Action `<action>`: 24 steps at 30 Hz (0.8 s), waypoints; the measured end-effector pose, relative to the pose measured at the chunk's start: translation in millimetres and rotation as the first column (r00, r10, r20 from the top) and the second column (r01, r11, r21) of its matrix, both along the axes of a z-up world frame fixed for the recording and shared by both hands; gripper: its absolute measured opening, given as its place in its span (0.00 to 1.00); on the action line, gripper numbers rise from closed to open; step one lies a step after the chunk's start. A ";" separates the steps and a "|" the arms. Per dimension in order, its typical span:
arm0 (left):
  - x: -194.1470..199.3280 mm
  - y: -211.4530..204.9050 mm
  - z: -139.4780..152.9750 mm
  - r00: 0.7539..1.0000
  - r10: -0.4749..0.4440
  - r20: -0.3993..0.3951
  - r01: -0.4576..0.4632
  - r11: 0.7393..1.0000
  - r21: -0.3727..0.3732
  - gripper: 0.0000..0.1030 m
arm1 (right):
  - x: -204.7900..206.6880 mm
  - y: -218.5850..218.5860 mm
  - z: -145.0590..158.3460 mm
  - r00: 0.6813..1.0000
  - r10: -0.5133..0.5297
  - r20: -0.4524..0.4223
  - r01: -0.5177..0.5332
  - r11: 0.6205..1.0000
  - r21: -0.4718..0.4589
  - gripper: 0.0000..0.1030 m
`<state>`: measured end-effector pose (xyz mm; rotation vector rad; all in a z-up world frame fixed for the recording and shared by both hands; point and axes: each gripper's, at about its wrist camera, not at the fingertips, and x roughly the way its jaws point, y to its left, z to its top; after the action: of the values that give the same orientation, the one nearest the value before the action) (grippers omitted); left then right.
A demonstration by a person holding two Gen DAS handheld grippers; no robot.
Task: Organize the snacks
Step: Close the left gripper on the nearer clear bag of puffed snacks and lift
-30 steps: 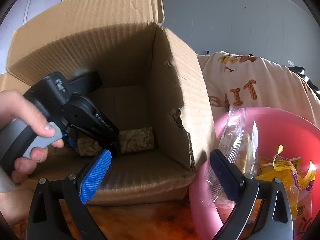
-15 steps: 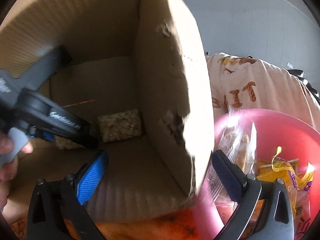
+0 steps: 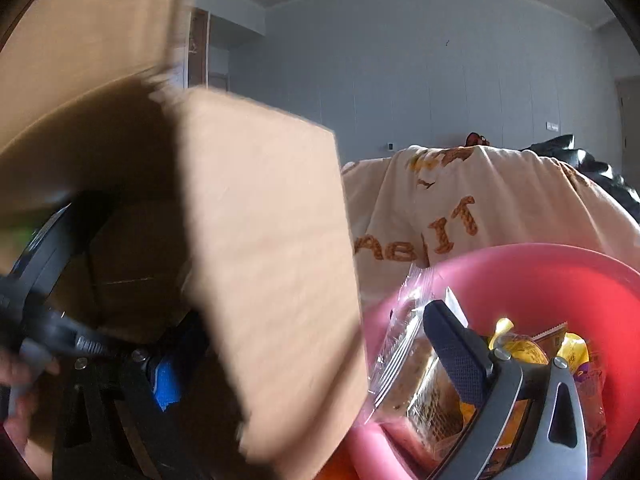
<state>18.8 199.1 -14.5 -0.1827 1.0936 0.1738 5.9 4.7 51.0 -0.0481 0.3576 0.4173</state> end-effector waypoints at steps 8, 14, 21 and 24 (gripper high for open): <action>11.7 -5.3 -21.4 0.995 -0.063 -0.074 0.060 0.997 -0.040 0.64 | -18.0 2.2 23.6 0.991 -0.003 0.130 0.001 1.000 0.017 0.99; 21.8 14.2 -42.9 0.990 -0.071 -0.125 0.037 0.965 -0.260 0.64 | -16.2 46.2 70.1 0.983 0.044 0.181 -0.030 0.996 -0.079 1.00; 49.0 7.0 -73.9 0.965 -0.126 -0.232 0.066 0.966 -0.250 0.64 | -23.6 49.3 71.8 0.986 0.128 0.105 -0.128 0.992 -0.005 0.99; 57.6 -9.6 -83.0 0.949 -0.166 -0.269 0.104 0.968 -0.229 0.64 | -37.9 42.6 79.8 0.970 0.118 0.213 -0.122 0.992 0.008 0.99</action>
<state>76.4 189.5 -97.6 -0.2787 1.4102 -0.0441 -32.0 47.2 130.8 -0.0931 0.1401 0.5308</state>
